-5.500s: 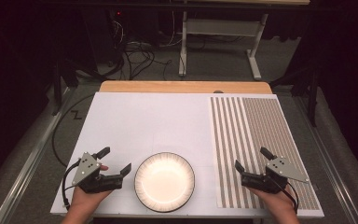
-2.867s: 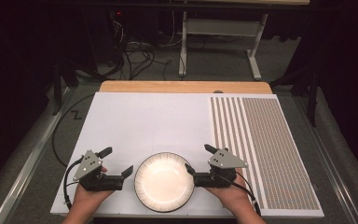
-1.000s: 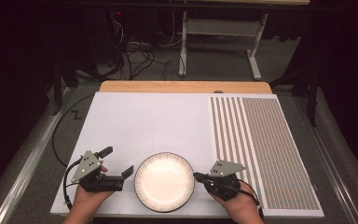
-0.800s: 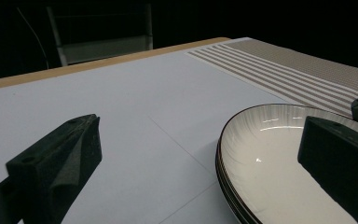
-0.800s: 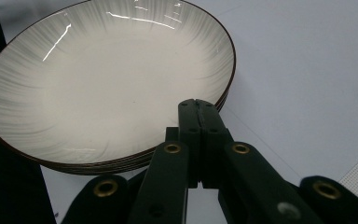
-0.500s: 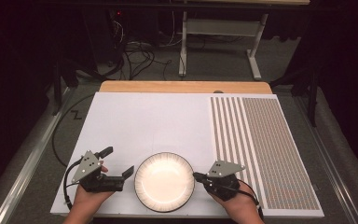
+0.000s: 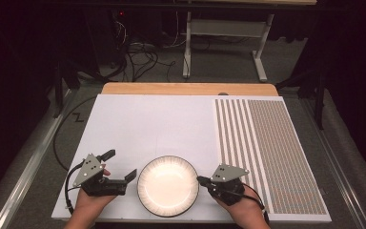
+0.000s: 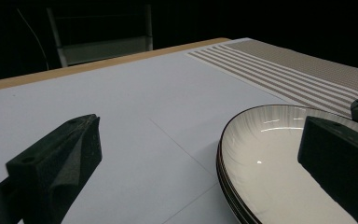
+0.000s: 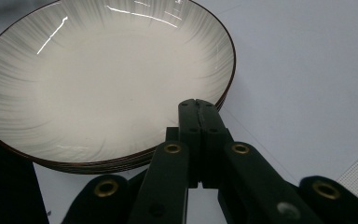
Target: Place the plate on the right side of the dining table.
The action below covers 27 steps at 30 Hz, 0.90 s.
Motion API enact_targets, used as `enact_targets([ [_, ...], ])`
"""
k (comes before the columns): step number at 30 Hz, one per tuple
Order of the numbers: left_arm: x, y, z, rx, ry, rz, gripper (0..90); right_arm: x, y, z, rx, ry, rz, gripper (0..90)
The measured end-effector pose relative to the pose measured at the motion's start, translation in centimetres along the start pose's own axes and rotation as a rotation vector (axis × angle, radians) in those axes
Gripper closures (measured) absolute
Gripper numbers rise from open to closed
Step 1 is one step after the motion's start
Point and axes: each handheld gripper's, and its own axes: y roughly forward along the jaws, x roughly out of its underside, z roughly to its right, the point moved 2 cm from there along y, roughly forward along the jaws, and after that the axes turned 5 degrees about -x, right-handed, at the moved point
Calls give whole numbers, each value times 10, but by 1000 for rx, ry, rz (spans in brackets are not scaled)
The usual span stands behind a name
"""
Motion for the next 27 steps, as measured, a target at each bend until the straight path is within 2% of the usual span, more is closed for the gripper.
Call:
enact_targets([
  [27, 0, 0, 0, 2, -1, 5, 0, -1, 1, -2, 15, -24, -11, 900],
])
